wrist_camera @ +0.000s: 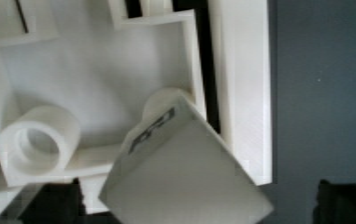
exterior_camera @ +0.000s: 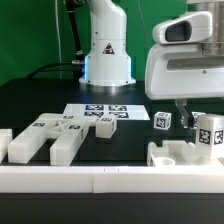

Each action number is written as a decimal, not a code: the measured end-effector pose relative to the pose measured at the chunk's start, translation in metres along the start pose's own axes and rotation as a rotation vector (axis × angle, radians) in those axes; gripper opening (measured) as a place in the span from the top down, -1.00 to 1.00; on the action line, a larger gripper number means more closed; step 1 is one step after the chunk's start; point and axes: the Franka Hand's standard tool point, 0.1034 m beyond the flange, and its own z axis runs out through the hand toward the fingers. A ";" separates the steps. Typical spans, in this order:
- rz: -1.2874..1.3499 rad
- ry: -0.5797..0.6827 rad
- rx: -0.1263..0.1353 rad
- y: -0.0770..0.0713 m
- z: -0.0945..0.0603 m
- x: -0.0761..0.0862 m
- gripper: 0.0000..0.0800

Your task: Assemble chair

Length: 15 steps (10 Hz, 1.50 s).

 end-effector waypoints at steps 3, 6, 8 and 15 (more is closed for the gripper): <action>-0.224 0.014 -0.012 0.001 0.003 -0.001 -0.62; -0.470 0.028 -0.027 0.007 0.003 0.002 -0.62; -0.451 0.030 -0.027 0.007 0.003 0.002 -0.32; -0.090 0.034 -0.013 0.008 0.004 0.003 0.27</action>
Offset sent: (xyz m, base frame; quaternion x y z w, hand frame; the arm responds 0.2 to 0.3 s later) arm -0.0035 -0.0012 -0.0017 -0.0108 0.0178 -0.2256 0.9740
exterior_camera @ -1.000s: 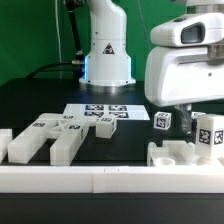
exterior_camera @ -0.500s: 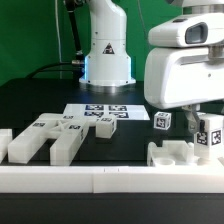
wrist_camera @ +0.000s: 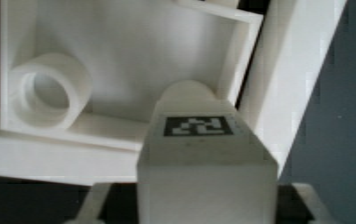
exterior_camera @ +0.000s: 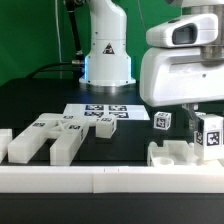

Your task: Assemble chair

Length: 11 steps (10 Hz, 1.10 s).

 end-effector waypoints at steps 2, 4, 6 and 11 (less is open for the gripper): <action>0.159 -0.001 0.006 0.000 0.000 0.000 0.27; 0.321 -0.002 0.013 0.001 0.001 0.001 0.27; 0.517 0.000 0.016 -0.001 0.001 0.002 0.27; 0.907 -0.007 0.035 -0.006 0.002 0.001 0.27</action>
Offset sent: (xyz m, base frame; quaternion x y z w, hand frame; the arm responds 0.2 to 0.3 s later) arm 0.0031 0.0003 -0.0077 0.0181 -0.0210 0.2078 0.9778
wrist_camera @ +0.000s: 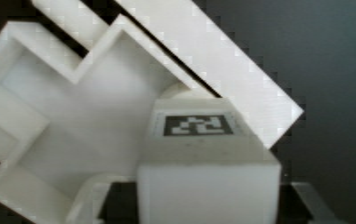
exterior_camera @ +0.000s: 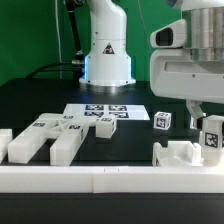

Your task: Assemble chair

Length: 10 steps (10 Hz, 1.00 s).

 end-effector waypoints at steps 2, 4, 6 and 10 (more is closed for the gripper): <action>-0.012 -0.001 -0.002 0.000 0.000 -0.001 0.26; -0.065 -0.006 -0.006 -0.002 0.000 -0.004 -0.24; -0.247 -0.005 -0.004 -0.003 0.000 -0.006 -0.60; -0.587 0.001 -0.008 -0.005 -0.001 -0.007 -0.62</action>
Offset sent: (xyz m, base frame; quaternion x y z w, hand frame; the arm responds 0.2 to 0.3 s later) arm 0.0008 0.0024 0.0028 -0.0295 -0.0058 -0.0405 0.9987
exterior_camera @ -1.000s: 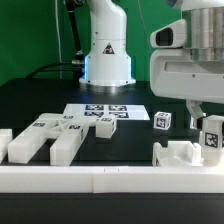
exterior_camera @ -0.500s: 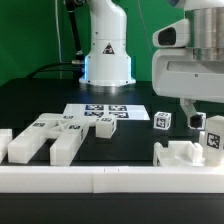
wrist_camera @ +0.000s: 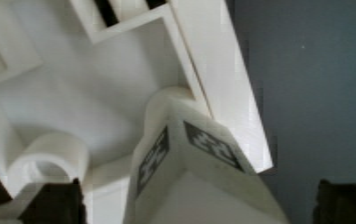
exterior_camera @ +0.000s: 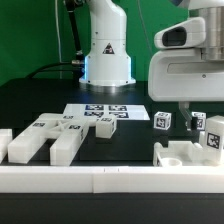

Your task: Assemble chair

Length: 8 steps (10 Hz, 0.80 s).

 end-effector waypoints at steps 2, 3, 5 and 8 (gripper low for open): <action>-0.175 0.000 -0.001 0.000 0.000 0.000 -0.62; -0.253 0.001 -0.005 0.000 0.000 0.000 -0.62; -0.424 0.006 -0.033 0.002 0.000 0.001 -0.62; -0.610 0.005 -0.054 0.003 0.000 0.002 -0.62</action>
Offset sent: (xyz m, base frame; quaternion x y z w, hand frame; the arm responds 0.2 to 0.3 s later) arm 0.0008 0.0010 0.0045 -0.0353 0.0129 -0.2274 0.9731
